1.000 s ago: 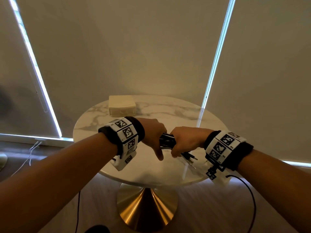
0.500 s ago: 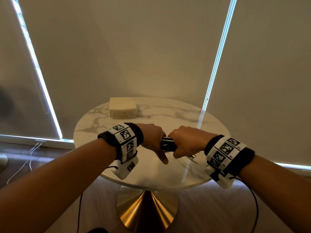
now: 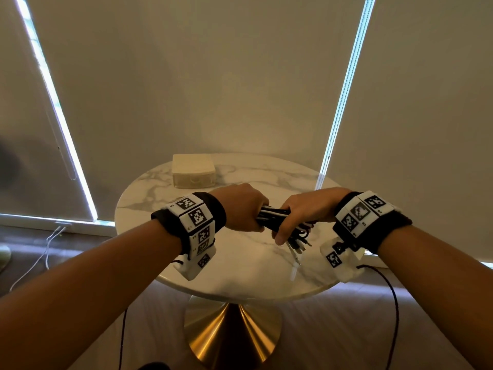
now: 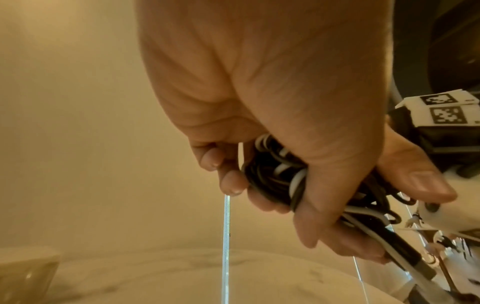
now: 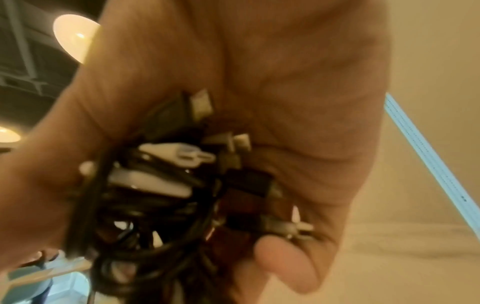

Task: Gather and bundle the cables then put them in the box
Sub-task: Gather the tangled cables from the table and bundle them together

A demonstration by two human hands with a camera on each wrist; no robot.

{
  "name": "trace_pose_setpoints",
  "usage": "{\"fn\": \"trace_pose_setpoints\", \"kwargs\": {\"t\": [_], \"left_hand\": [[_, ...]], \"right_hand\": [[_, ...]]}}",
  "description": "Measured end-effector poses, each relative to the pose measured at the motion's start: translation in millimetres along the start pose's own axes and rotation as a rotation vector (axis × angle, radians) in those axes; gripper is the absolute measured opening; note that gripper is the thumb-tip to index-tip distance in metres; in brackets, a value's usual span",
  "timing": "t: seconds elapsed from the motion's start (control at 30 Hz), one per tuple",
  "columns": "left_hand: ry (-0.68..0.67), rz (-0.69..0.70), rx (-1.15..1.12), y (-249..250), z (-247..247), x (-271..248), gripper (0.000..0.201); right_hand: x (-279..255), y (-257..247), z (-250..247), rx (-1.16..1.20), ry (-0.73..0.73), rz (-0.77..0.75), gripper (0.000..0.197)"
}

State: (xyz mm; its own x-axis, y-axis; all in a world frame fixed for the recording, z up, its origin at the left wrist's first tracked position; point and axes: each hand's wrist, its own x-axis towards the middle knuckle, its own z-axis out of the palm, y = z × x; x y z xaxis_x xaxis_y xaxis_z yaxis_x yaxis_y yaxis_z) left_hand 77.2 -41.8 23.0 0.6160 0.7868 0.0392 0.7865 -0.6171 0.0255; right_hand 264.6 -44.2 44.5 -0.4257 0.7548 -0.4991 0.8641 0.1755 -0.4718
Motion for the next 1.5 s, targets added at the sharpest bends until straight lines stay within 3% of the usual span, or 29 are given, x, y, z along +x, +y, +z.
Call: {"fn": "trace_pose_setpoints", "kwargs": {"t": [0.13, 0.3, 0.43, 0.53, 0.7, 0.87, 1.13, 1.3, 1.5], "left_hand": [[0.013, 0.035, 0.086, 0.9, -8.5, 0.1, 0.015], [-0.041, 0.04, 0.115, 1.9, -5.0, -1.9, 0.009], [-0.058, 0.025, 0.124, -0.1, -0.1, -1.8, 0.017], [-0.059, -0.011, 0.114, 0.8, 4.1, -2.5, 0.028], [-0.059, -0.054, 0.061, 2.8, 8.8, -4.6, 0.031], [-0.174, -0.11, 0.038, 8.4, 7.1, -8.7, 0.047], [-0.182, -0.128, -0.069, 20.3, 14.2, -16.4, 0.035], [-0.109, -0.106, -0.052, 24.9, 14.7, -21.2, 0.019], [-0.095, -0.111, -0.035, 29.2, 12.2, -30.1, 0.019]], "right_hand": [[1.9, 5.3, 5.8, 0.14, -0.082, -0.035, 0.023], [3.4, 7.3, 20.8, 0.142, 0.022, -0.033, 0.037], [8.8, 5.6, 34.3, -0.073, 0.251, -0.067, 0.02], [10.4, 6.9, 41.0, -0.2, 0.387, -0.07, 0.018], [9.2, 5.1, 48.9, -0.346, 0.485, -0.044, 0.017], [1.5, -1.3, 54.9, -0.65, 0.556, -0.032, 0.024], [-8.9, -0.6, 60.5, -0.861, 0.633, -0.09, 0.025], [-12.6, -0.9, 60.8, -0.832, 0.672, -0.086, 0.02], [-18.0, -2.0, 63.7, -0.703, 0.641, -0.105, 0.022]]}}
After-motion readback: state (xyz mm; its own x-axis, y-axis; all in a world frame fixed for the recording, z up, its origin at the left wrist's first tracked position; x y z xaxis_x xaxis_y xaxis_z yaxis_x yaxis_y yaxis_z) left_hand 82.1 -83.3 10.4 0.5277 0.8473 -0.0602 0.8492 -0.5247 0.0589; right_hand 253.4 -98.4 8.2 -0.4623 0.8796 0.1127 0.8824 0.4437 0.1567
